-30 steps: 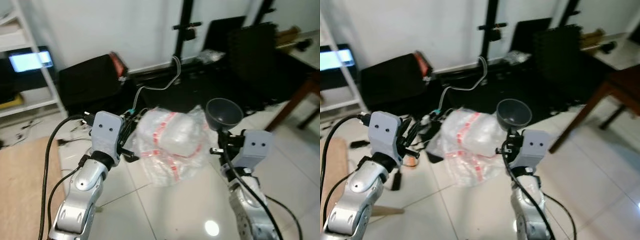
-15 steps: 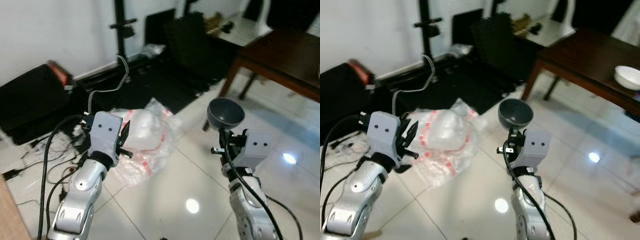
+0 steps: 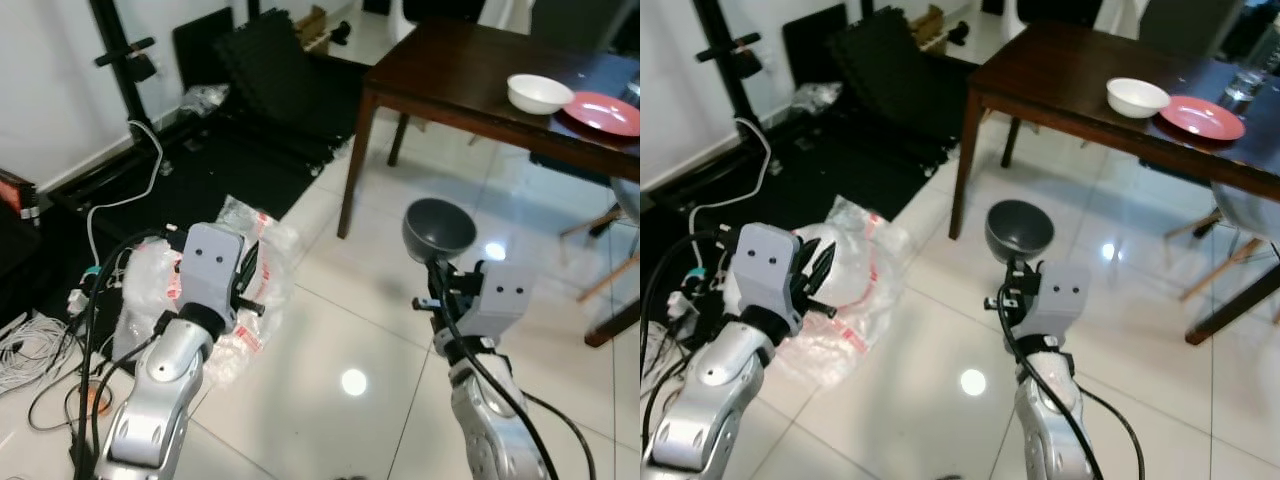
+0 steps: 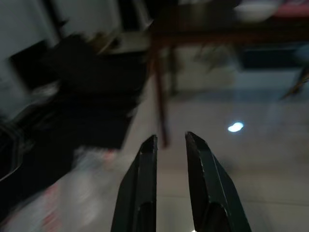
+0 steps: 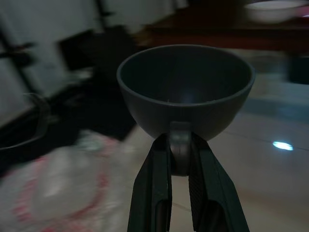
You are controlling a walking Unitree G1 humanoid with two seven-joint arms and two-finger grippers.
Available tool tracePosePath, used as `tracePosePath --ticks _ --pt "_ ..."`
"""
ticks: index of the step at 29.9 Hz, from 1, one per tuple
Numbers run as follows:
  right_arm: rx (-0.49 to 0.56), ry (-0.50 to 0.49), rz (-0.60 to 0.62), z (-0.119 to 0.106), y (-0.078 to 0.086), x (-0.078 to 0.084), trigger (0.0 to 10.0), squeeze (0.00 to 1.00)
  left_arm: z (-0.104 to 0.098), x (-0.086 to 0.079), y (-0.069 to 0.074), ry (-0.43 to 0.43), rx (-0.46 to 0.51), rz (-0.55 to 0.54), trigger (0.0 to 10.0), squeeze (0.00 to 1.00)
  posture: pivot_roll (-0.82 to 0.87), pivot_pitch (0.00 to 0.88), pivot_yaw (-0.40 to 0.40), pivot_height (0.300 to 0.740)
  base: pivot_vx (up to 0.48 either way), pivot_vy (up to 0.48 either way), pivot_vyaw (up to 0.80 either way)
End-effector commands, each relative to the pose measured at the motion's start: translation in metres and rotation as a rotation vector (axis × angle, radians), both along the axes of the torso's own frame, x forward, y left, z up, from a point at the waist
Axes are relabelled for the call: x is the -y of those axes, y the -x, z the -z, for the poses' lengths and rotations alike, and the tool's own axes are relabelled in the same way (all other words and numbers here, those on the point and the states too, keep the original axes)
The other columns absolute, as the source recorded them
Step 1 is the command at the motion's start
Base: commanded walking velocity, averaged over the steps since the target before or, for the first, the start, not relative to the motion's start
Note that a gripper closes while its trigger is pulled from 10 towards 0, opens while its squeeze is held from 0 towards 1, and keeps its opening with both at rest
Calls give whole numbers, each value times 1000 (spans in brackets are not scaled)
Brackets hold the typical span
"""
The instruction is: Setting the table
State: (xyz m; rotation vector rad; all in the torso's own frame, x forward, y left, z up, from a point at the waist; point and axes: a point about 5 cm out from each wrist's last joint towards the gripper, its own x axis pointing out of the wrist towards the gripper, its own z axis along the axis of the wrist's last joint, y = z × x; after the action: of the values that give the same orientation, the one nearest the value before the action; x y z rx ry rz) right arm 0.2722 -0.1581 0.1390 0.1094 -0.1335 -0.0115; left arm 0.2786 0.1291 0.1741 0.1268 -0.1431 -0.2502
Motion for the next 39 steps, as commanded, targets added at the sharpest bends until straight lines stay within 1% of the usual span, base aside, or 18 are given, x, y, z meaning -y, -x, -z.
tracePosePath --ticks 1,8,12,15,19,22,24,39 --pt "2 4 11 0 0 2 10000 0 4 -2 1 21 -33 -2 10000 0 -15 46 51 740 0 0 -800" --pt "4 2 11 0 -1 1 10000 0 6 -3 -1 75 -73 -9 10000 0 -15 42 51 740 0 0 -800" --pt "5 2 11 0 -1 1 10000 0 5 -3 -3 54 -61 -11 10000 0 -15 39 51 740 0 0 -800" --pt "6 2 12 0 -1 2 10000 0 5 -3 -3 55 -61 -7 10000 0 -18 37 53 740 0 0 -800" --pt "9 -1 14 -1 -1 2 10000 0 3 1 -2 37 -34 26 10000 0 -18 36 53 740 0 0 -800" --pt "13 -5 12 -1 -1 1 10000 0 2 2 -2 36 -25 38 10000 0 -20 35 54 740 480 0 -700" --pt "17 -3 8 -2 -2 0 10000 0 1 5 -3 36 -20 38 10000 0 -21 35 54 740 480 0 0" --pt "11 -5 9 0 0 0 10000 0 0 6 -3 35 -13 47 10000 0 -20 44 55 740 480 0 0"
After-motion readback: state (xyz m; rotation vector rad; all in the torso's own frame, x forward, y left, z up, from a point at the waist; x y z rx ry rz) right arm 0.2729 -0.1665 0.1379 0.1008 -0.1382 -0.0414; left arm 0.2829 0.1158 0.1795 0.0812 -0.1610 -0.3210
